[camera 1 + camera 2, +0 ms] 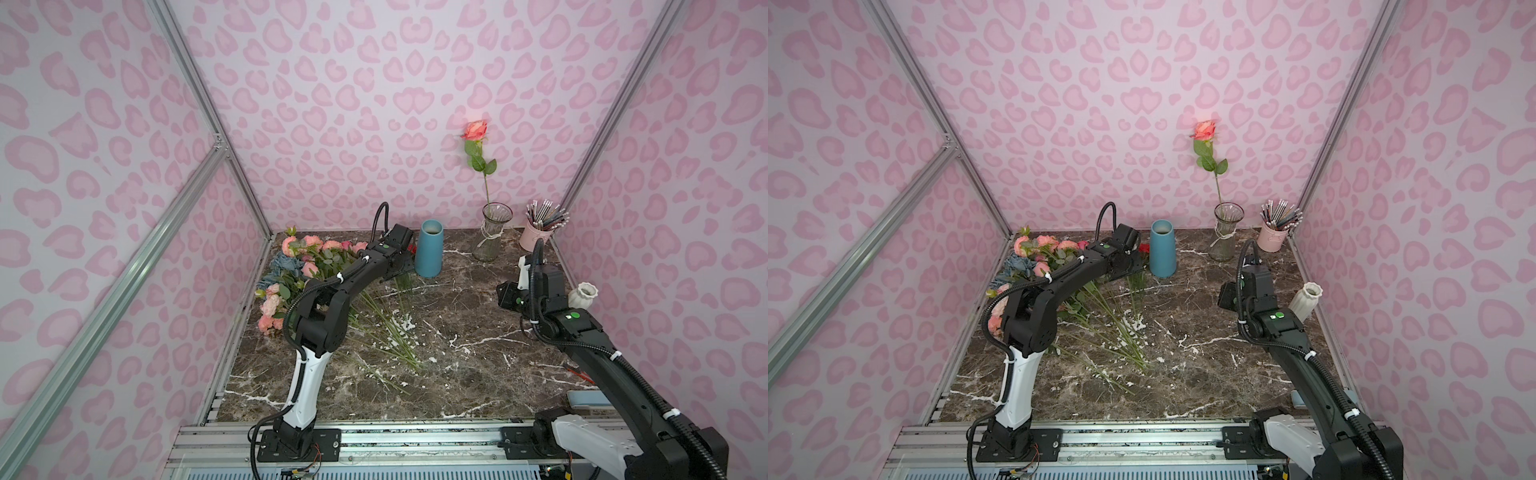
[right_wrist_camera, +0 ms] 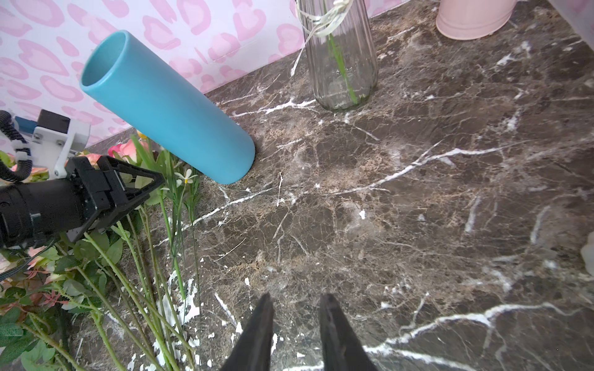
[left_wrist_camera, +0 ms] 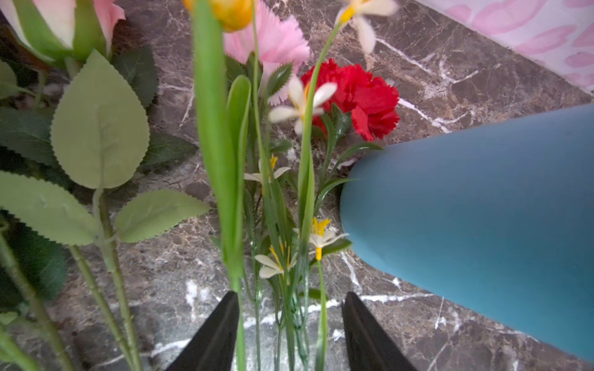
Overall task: Place the pink flowers into the vase
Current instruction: Place the flower at the center of the board, then pick up the flower at the center of the board.
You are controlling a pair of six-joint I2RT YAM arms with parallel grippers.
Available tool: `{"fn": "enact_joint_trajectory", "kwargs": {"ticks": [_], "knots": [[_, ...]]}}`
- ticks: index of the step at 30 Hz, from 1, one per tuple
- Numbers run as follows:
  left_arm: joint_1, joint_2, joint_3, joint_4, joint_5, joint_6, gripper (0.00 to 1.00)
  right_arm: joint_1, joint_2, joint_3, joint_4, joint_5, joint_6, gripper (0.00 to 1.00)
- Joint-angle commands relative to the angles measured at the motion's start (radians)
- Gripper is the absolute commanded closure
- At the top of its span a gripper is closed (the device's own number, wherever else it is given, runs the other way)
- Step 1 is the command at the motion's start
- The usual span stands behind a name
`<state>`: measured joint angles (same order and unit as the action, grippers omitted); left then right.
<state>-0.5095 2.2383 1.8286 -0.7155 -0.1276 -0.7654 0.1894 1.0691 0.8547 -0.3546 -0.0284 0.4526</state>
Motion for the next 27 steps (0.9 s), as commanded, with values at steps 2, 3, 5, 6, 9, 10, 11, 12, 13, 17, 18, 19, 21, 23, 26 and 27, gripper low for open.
{"fn": "enact_joint_trajectory", "kwargs": {"ticks": [2,3,5,6,9,10,11,12,13,17,18,19,21,23,26,27], "knots": [[0.012,-0.065,-0.033,0.001,-0.077,0.007,0.54,0.000,0.006,-0.004,0.011,-0.022,0.000,0.70],[0.019,-0.084,-0.051,0.006,-0.082,0.008,0.63,-0.002,0.006,-0.006,0.012,-0.025,0.000,0.70],[0.038,-0.123,-0.106,0.013,-0.092,0.008,0.72,-0.001,0.007,-0.007,0.014,-0.027,-0.003,0.70],[0.046,-0.137,-0.131,0.018,-0.093,0.008,0.72,-0.001,0.008,-0.008,0.014,-0.027,-0.006,0.70],[0.078,-0.178,-0.222,0.046,-0.096,0.009,0.72,-0.001,0.008,-0.008,0.013,-0.027,-0.009,0.70],[0.089,-0.189,-0.252,0.058,-0.093,0.013,0.72,-0.001,0.009,-0.007,0.013,-0.027,-0.011,0.70],[0.097,-0.193,-0.274,0.066,-0.088,0.014,0.72,-0.001,0.011,-0.008,0.013,-0.027,-0.011,0.70],[0.101,-0.194,-0.286,0.074,-0.084,0.018,0.73,-0.002,0.011,-0.008,0.013,-0.027,-0.011,0.70],[0.103,-0.191,-0.295,0.075,-0.080,0.021,0.73,0.000,0.012,-0.008,0.014,-0.027,-0.011,0.70],[0.106,-0.163,-0.304,0.086,-0.062,0.030,0.75,-0.001,0.015,-0.010,0.018,-0.028,-0.010,0.70],[0.106,-0.158,-0.303,0.090,-0.060,0.030,0.76,-0.001,0.015,-0.009,0.018,-0.029,-0.010,0.70],[0.105,-0.151,-0.302,0.093,-0.058,0.030,0.76,-0.001,0.016,-0.009,0.019,-0.031,-0.009,0.70],[0.107,-0.137,-0.297,0.097,-0.057,0.028,0.76,-0.001,0.014,-0.007,0.019,-0.033,-0.009,0.70],[0.111,-0.119,-0.286,0.100,-0.046,0.026,0.77,-0.001,0.012,-0.007,0.018,-0.031,-0.011,0.70],[0.117,-0.096,-0.268,0.100,-0.042,0.024,0.77,-0.001,0.015,-0.003,0.016,-0.030,-0.011,0.70],[0.117,-0.091,-0.266,0.103,-0.039,0.024,0.76,-0.001,0.015,-0.002,0.014,-0.031,-0.012,0.70]]}}
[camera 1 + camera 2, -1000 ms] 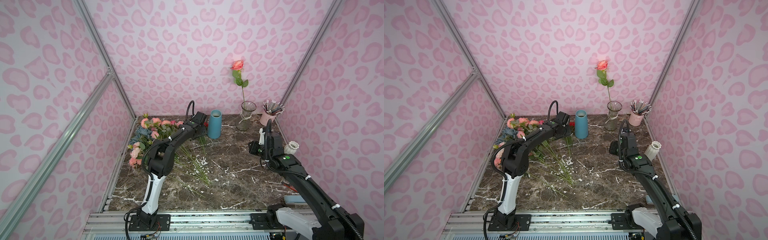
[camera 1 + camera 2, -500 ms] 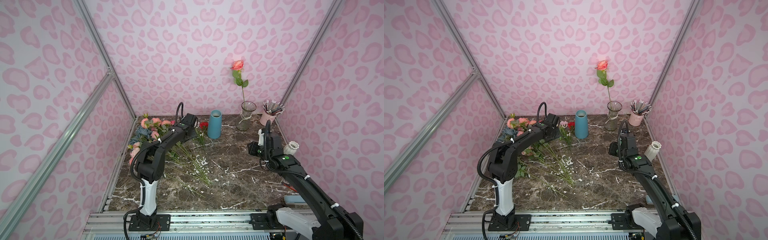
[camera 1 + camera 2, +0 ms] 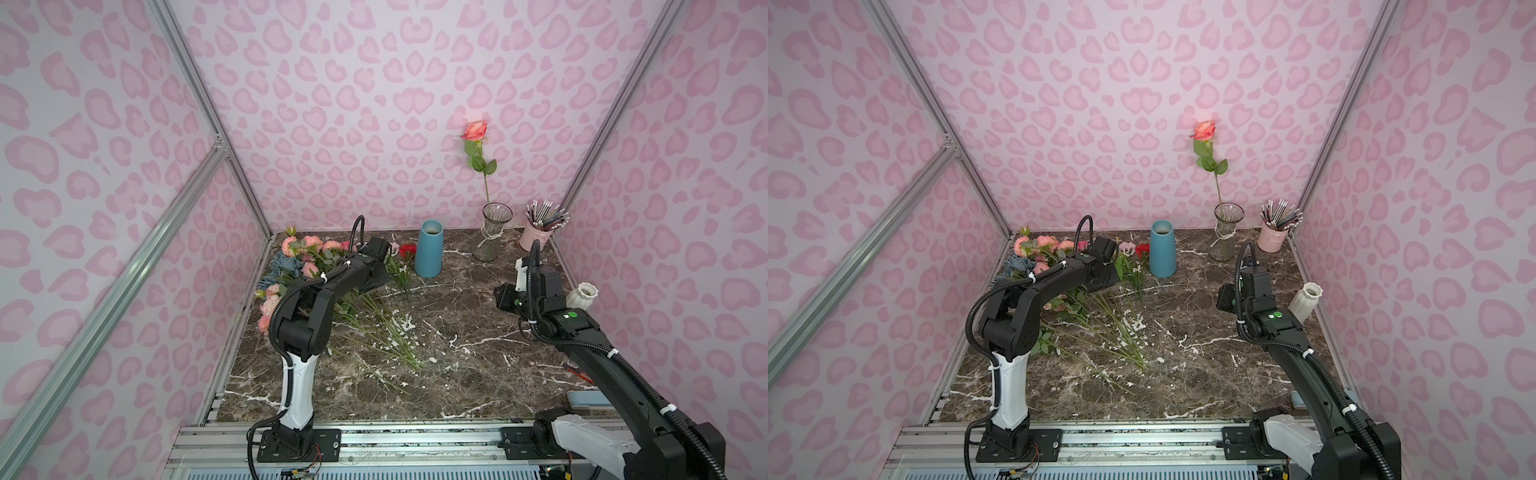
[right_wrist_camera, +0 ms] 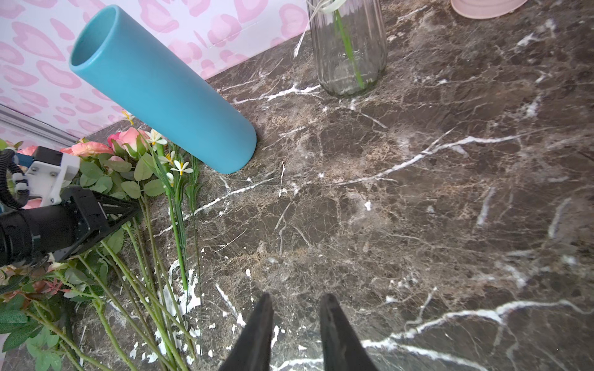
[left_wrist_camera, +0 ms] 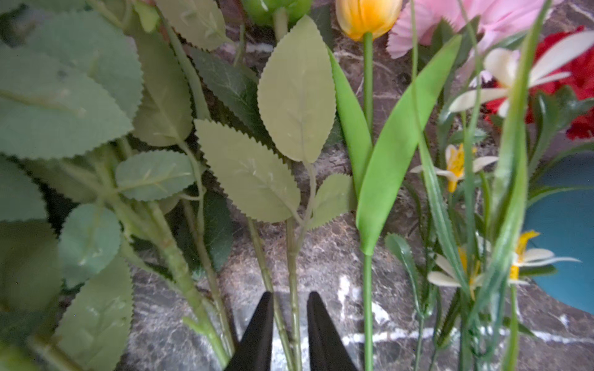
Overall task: Place the pink flowers into the vase
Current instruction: Pick up the flower at the center of the board.
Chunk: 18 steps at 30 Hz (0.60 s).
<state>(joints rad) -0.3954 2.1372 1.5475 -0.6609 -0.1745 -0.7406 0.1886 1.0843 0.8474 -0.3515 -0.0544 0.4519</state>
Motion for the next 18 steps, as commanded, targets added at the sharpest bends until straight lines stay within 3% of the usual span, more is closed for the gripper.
{"fn": "enact_joint_trajectory", "kwargs": {"ticks": [1,13,18], "knots": [[0.005,0.015,0.018,0.051,0.010,0.000,0.77,0.000,0.000,0.005,0.011,-0.005,-0.011,0.70],[0.018,0.063,0.011,0.108,0.027,-0.016,0.77,0.000,-0.002,-0.007,0.023,-0.021,-0.005,0.70],[0.020,0.069,0.006,0.123,0.026,-0.022,0.85,0.000,0.000,-0.004,0.022,-0.021,-0.008,0.70]]}}
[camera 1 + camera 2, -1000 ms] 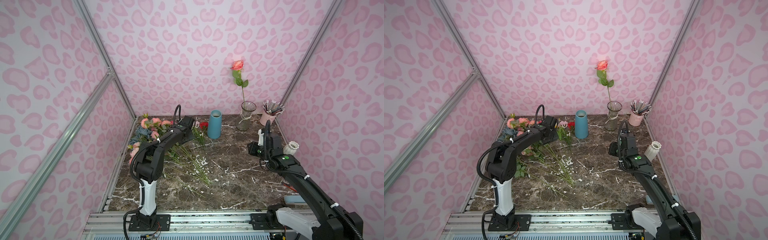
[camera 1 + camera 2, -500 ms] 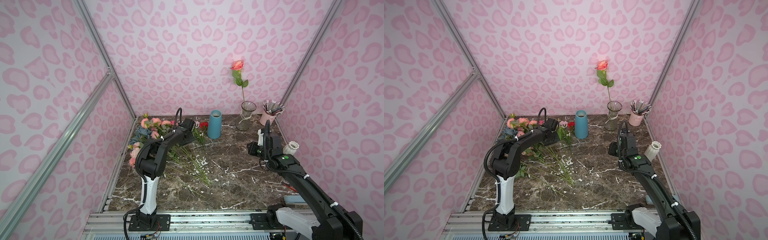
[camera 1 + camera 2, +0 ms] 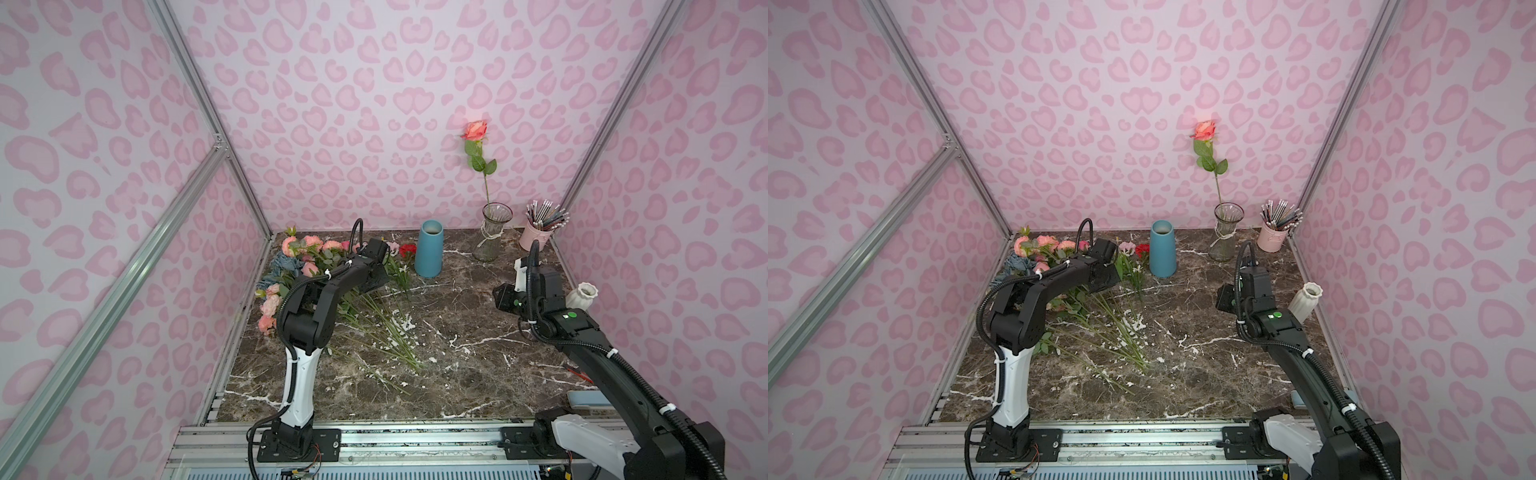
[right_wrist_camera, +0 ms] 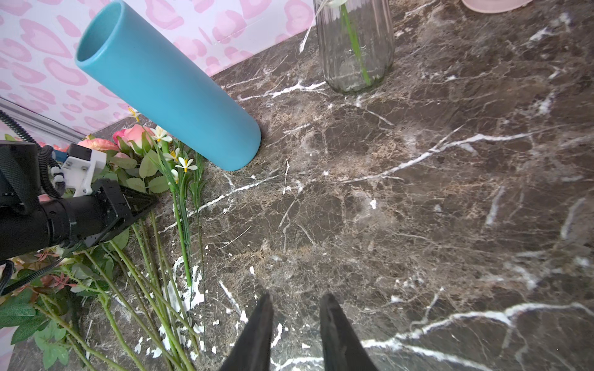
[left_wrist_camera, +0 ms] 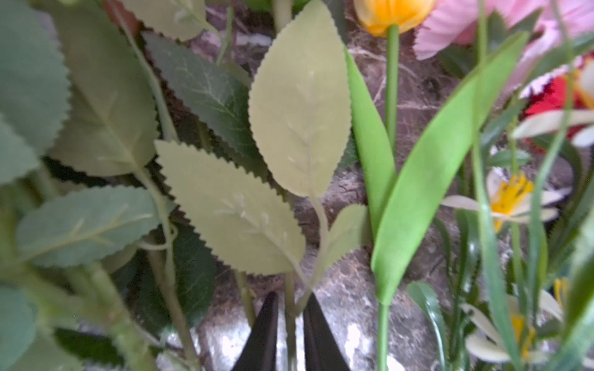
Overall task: Place the pink flowers into the vase
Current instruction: Pick up the flower at the center of the board.
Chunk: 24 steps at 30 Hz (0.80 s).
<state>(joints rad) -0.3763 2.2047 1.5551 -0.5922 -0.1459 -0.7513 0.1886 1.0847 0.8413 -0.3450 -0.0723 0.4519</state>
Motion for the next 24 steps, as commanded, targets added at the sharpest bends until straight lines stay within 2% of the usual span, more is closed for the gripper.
{"fn": "enact_joint_trajectory", "kwargs": {"ticks": [1,5,9,18,24], "knots": [[0.000,-0.002,-0.006,0.058,-0.003,-0.012,0.88,0.000,0.000,0.002,0.015,-0.003,-0.009,0.70],[0.002,-0.008,-0.018,0.064,-0.007,-0.020,0.97,0.000,0.000,-0.001,0.015,-0.005,-0.007,0.70],[0.002,-0.043,-0.037,0.067,-0.024,-0.033,0.97,0.000,-0.002,0.002,0.016,-0.007,-0.006,0.70],[-0.010,-0.267,-0.117,0.077,-0.076,-0.079,0.97,0.010,0.002,0.017,0.013,-0.015,-0.014,0.70],[-0.011,-0.418,-0.168,0.130,-0.063,-0.051,0.97,0.060,0.006,0.042,0.008,-0.008,-0.029,0.70]]}}
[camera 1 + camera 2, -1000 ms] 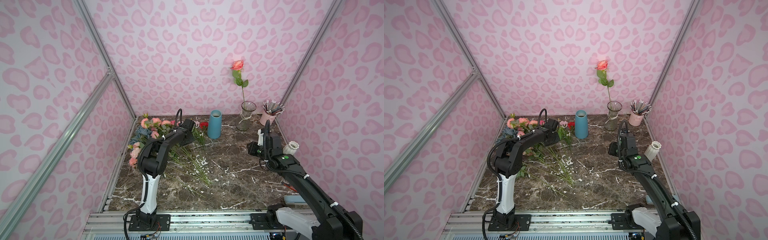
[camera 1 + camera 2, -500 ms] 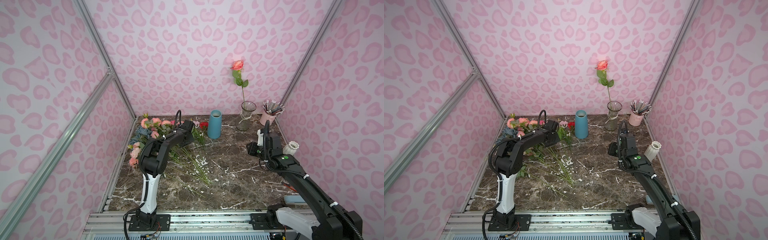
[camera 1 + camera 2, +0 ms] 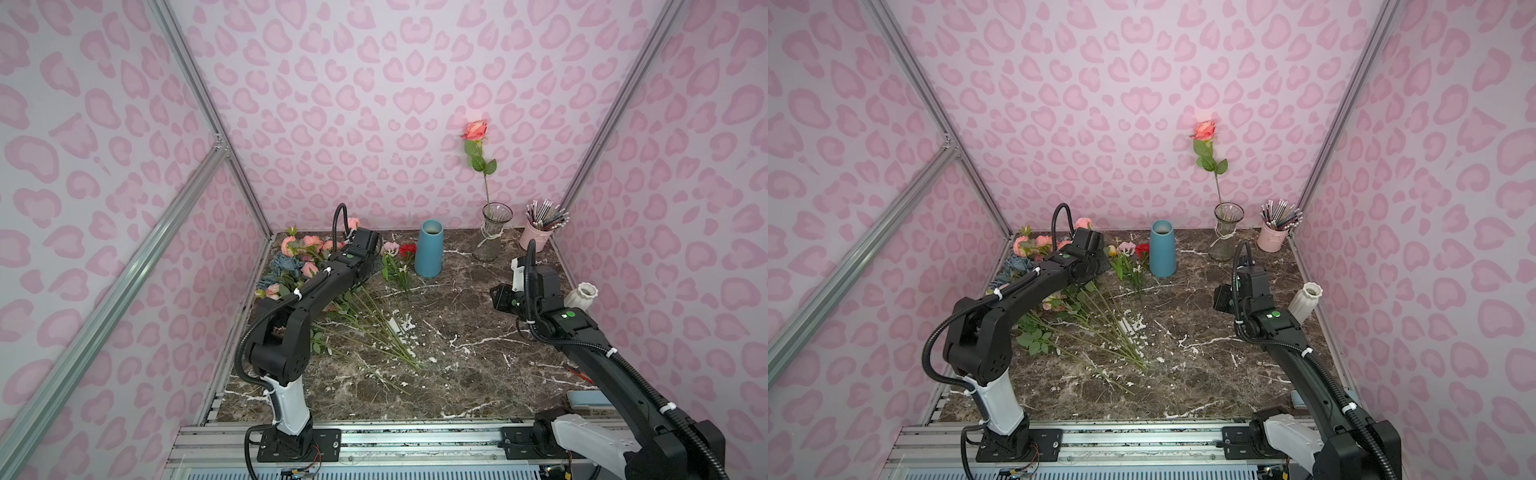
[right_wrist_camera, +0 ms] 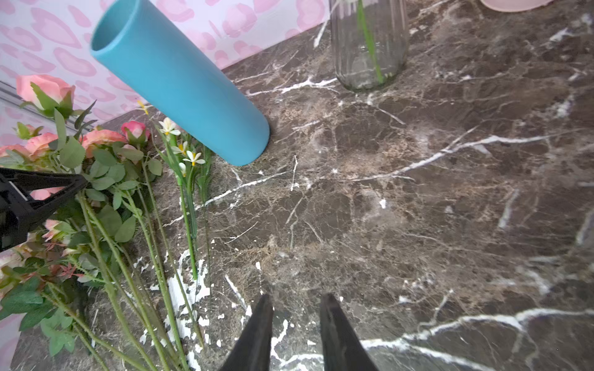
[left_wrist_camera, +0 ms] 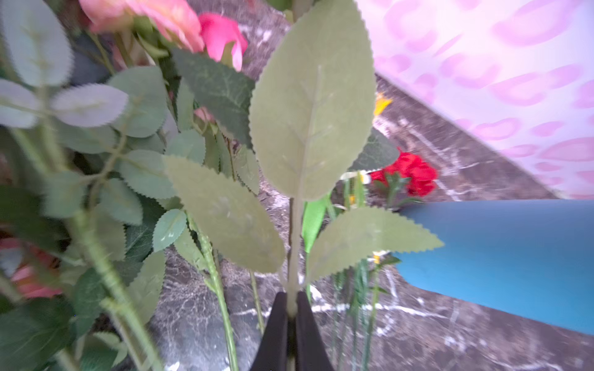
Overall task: Place the pink flowers into the vase
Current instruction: Pick up the flower at the center of the board.
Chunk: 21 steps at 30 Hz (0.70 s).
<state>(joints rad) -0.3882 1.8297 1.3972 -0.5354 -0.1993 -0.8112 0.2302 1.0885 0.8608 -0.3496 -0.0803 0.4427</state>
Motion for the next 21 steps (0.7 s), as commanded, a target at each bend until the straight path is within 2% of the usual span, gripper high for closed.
{"fn": "enact_joint_trajectory", "kwargs": {"ticks": [1,6,8,11,15,18,21], "knots": [[0.002,-0.062,-0.009,0.075,-0.002,0.023,0.97,0.034,0.005,0.029,0.012,0.006,-0.022,0.70],[0.001,-0.178,-0.018,0.100,0.044,0.092,0.97,0.109,0.008,0.058,0.026,0.002,-0.052,0.70],[0.002,-0.221,-0.018,0.140,0.112,0.143,0.97,0.131,0.012,0.082,0.039,-0.042,-0.074,0.70],[0.003,-0.265,-0.005,0.188,0.252,0.228,0.97,0.154,0.025,0.141,0.057,-0.147,-0.104,0.70],[0.008,-0.299,0.001,0.271,0.505,0.314,0.97,0.170,0.040,0.204,0.123,-0.340,-0.115,0.71],[0.017,-0.297,-0.005,0.343,0.733,0.324,0.97,0.185,0.071,0.241,0.180,-0.454,-0.098,0.72],[0.016,-0.307,-0.036,0.454,0.898,0.282,0.97,0.214,0.103,0.271,0.226,-0.490,-0.083,0.73]]}}
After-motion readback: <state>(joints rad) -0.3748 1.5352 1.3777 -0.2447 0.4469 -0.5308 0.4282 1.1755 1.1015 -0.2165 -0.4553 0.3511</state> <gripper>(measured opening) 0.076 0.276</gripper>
